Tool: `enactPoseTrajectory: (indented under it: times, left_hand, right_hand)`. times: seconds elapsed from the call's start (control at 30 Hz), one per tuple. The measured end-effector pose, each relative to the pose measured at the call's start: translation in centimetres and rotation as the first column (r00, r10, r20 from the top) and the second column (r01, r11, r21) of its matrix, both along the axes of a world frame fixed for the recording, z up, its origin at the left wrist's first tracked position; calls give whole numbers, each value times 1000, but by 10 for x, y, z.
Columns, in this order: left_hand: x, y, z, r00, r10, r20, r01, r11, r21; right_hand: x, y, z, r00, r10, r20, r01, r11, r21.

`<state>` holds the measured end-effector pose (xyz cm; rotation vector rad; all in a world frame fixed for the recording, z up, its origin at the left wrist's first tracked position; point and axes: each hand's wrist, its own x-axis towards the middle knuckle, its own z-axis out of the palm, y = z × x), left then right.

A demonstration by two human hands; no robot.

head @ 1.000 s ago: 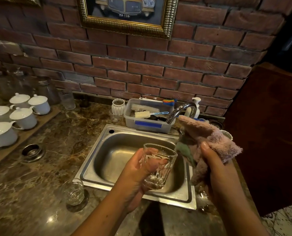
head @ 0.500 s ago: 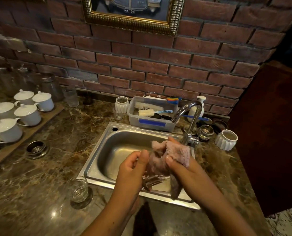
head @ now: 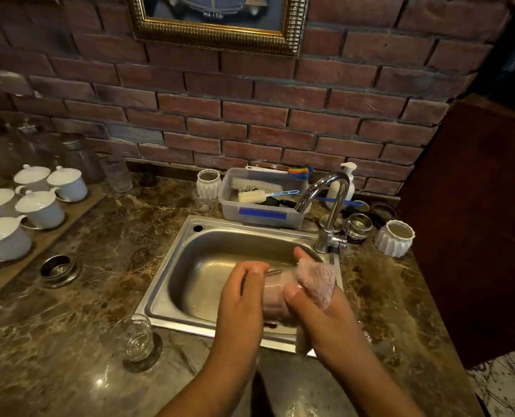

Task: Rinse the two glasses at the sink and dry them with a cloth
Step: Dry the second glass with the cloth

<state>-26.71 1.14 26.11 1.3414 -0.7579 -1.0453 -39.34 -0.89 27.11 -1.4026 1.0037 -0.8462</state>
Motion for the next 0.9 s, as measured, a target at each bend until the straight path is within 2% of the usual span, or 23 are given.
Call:
enactPoseTrajectory:
  times: [0.1,0.17,0.2,0.23,0.27,0.33,0.37,0.4,0.43,0.47,0.53,0.6,0.63,0.67,0.7,0.73,0.77,0.8,0.87,0.9]
  left_hand:
    - [10,-4,9,951,-112,-288,186,952,244]
    - [17,-6,11,880,-99,-464,285,892,351]
    - [16,-6,9,872,-54,-486,267,885,381]
    - [13,-6,7,894,-27,-447,219,897,385]
    - [9,-7,3,935,-20,-354,150,928,342]
    - [0,-4,-5,999,11,-40,-8,997,78]
    - [1,-2,-11,986,40,163,-22,993,-114]
    - [5,-1,-16,936,75,345,26,960,-278]
    - [10,0,-22,873,102,476,101,919,-382]
    - [14,0,-27,840,114,531,150,891,-429]
    - [13,0,-23,914,47,403,119,918,-377]
    - [6,0,-10,997,-6,83,19,988,-156]
    - [5,-2,-7,991,-16,-132,21,999,37]
    - [8,-4,-7,945,-4,-328,84,970,229]
    - [12,-6,-6,883,7,-469,182,916,356]
    - [16,-6,-5,827,-15,-561,287,871,399]
    - [18,-7,-7,796,-25,-605,339,846,411]
    - [18,-7,-8,791,-14,-612,335,847,413]
    - [10,-7,-13,845,7,-535,236,892,385]
    - [5,-6,-14,903,16,-429,141,932,333]
  right_hand:
    - [-17,-1,2,960,133,-247,-186,961,-204]
    - [-24,-2,-2,854,193,-482,-340,910,-238]
    - [-23,-1,-3,839,193,-509,-354,904,-239]
    - [-20,1,-4,862,192,-469,-335,910,-242]
    - [-16,4,-3,919,171,-355,-263,937,-230]
    - [-6,8,-1,995,80,-56,-82,996,-42]
    - [-3,9,-3,997,22,72,-27,997,66]
    - [-3,9,-6,984,-43,174,16,988,155]
    - [-3,10,-9,967,-88,241,35,976,217]
    - [-2,10,-8,961,-96,260,36,973,228]
    - [-1,10,-5,982,-65,177,33,984,177]
    - [-6,8,-1,1000,20,-1,-20,1000,15]
    - [-9,7,1,989,89,-114,-99,992,-84]
    - [-13,5,2,954,163,-252,-208,964,-163]
    - [-16,2,2,884,213,-415,-321,923,-210]
    - [-19,1,2,792,231,-565,-420,878,-231]
    - [-20,1,2,731,225,-644,-471,850,-237]
    - [-20,0,1,717,206,-666,-471,847,-246]
    - [-13,5,-1,791,156,-592,-377,886,-270]
    - [-9,8,-3,873,123,-471,-268,930,-253]
